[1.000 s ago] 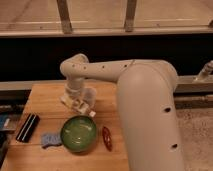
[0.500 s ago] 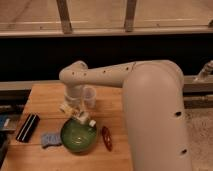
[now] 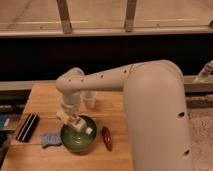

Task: Place the bottle in the ceramic bowl

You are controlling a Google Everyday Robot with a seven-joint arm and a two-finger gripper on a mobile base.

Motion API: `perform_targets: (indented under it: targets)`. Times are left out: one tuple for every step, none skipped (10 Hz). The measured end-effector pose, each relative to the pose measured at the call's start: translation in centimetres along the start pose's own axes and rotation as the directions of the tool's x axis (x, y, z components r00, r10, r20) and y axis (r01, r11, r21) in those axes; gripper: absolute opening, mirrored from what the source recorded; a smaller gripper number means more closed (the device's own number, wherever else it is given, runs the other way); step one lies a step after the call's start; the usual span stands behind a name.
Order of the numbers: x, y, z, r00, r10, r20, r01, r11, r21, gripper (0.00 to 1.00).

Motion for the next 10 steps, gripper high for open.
perform_targets:
  targets:
    - [-0.1,0.3,0.5,1.000,-0.002,0.005,0.002,1.000,-0.007,0.00]
    - [0.0,0.5,0.9,1.000,-0.001,0.010,0.001,1.000,-0.015,0.00]
    - [0.0,0.7,1.2,1.000,-0.001,0.017,0.002,1.000,-0.023,0.04]
    - [-0.1,0.9,1.4,1.000,-0.014,0.026,0.015,1.000,-0.026,0.15]
    - [-0.7,1.1,1.3,0.999,-0.036,0.026,0.036,0.999,-0.023,0.23]
    - [-1.9,1.4,0.8,0.998,-0.063,0.018,0.063,0.998,-0.012,0.33]
    - [-3.9,2.0,-0.2,0.995,-0.102,0.006,0.102,0.995,0.007,0.45]
    - [-5.6,2.5,-1.2,0.991,-0.131,-0.013,0.131,0.991,0.029,0.56]
    - [-6.7,2.8,-1.7,0.988,-0.149,-0.037,0.150,0.988,0.046,0.64]
    - [-7.6,3.5,-2.0,0.984,-0.164,-0.062,0.168,0.984,0.052,0.74]
